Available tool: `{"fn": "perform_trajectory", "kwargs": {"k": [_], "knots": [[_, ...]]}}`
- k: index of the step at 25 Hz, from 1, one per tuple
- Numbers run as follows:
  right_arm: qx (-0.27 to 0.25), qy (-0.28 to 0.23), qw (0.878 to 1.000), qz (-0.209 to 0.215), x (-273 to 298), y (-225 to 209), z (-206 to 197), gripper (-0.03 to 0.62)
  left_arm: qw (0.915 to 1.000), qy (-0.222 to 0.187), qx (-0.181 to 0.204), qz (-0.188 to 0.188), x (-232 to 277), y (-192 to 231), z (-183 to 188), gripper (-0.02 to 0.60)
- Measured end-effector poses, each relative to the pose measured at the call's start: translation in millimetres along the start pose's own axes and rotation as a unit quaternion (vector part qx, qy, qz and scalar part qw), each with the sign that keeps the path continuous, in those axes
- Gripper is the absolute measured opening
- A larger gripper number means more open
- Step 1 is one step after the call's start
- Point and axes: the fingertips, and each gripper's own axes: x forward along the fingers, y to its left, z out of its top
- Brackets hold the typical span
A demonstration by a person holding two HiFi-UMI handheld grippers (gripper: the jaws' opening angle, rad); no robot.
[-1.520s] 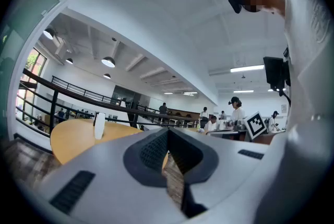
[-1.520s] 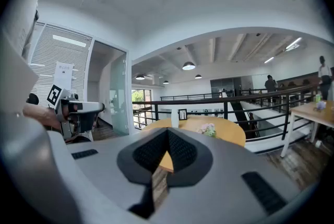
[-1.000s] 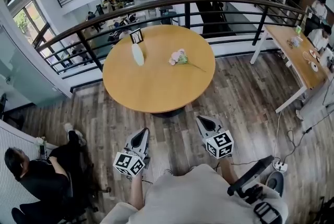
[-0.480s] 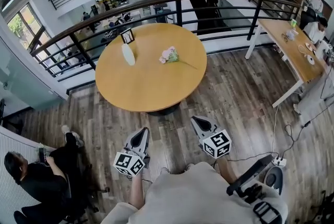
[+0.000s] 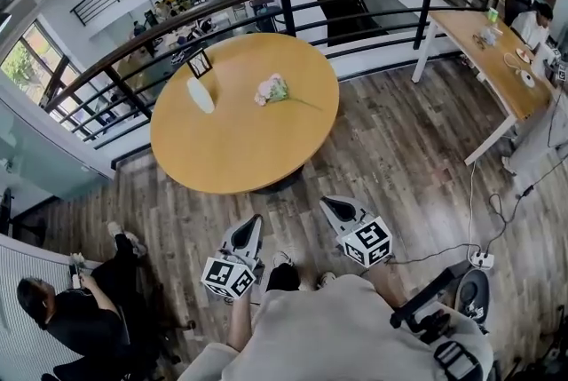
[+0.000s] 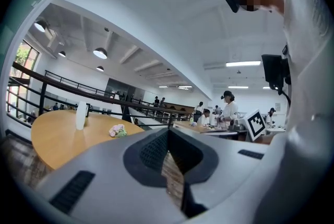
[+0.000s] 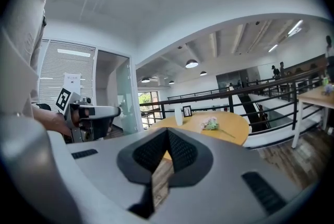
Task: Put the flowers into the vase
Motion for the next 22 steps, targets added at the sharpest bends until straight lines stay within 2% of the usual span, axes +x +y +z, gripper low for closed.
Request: {"fn": "perform_trajectory", "kwargs": {"k": [5, 10, 17, 22], "knots": [[0.007, 0.0, 1.0, -0.01, 22, -27, 1, 0.008, 0.9999, 0.001, -0.005, -0.009, 35, 24, -2, 0.006], [-0.005, 0.007, 1.0, -0.027, 73, -59, 14, 0.008, 0.9995, -0.008, -0.015, -0.025, 81, 74, 4, 0.006], [-0.031, -0.004, 0.999, -0.043, 169, -101, 73, 0.008, 0.9985, -0.026, -0.015, -0.046, 144, 156, 47, 0.006], [-0.062, 0.002, 0.995, -0.077, 228, -125, 97, 0.008, 0.9984, -0.034, -0.022, -0.039, 164, 216, 64, 0.006]]}}
